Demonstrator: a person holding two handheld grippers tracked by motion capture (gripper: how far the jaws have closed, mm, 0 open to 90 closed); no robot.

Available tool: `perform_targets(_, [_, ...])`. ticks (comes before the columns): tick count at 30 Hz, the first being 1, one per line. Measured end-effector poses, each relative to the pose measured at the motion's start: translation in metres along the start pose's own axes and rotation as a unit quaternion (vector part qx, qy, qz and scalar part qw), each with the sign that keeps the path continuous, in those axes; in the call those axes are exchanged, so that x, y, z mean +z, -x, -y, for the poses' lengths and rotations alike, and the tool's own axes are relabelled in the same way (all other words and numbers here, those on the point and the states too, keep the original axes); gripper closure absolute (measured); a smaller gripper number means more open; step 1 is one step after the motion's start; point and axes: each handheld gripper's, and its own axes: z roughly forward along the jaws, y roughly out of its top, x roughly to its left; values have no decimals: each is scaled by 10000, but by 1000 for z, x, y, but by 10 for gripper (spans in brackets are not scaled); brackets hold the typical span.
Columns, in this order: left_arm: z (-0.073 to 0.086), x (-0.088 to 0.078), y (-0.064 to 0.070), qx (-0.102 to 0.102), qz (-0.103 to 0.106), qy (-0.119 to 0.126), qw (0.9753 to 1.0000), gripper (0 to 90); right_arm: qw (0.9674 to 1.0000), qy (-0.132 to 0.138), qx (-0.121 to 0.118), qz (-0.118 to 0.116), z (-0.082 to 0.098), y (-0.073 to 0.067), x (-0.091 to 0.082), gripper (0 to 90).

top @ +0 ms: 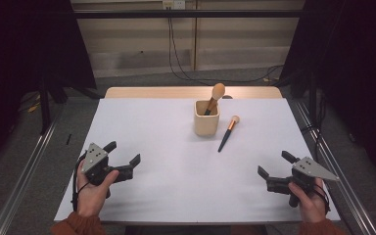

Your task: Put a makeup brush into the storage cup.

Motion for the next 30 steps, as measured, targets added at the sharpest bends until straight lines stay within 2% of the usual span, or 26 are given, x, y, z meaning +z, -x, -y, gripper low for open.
perform_targets(2, [2, -5, 0, -106, 21, 49, 9999, 49, 10000, -4, 1, -3, 0, 0, 0, 0])
perform_targets(5, [4, -12, 1, 32, -87, 63, 9999, 49, 10000, -16, 31, 23, 0, 0, -1, 0])
perform_targets(8, [7, -18, -1, -131, -97, 147, 9998, 48, 10000, -8, 31, 39, 0, 1, 0, 0])
perform_targets(11, [10, -22, -5, -49, -184, 134, 9997, 49, 10000, -15, 28, 32, 0, 1, 0, 0])
perform_targets(14, [12, -24, -6, -78, -177, 137, 9997, 47, 10000, -5, 7, 17, 0, 0, -1, 0])
perform_targets(30, [14, -28, -6, -31, -158, 167, 9997, 43, 10000, -16, -39, 16, 0, -1, -1, 0])
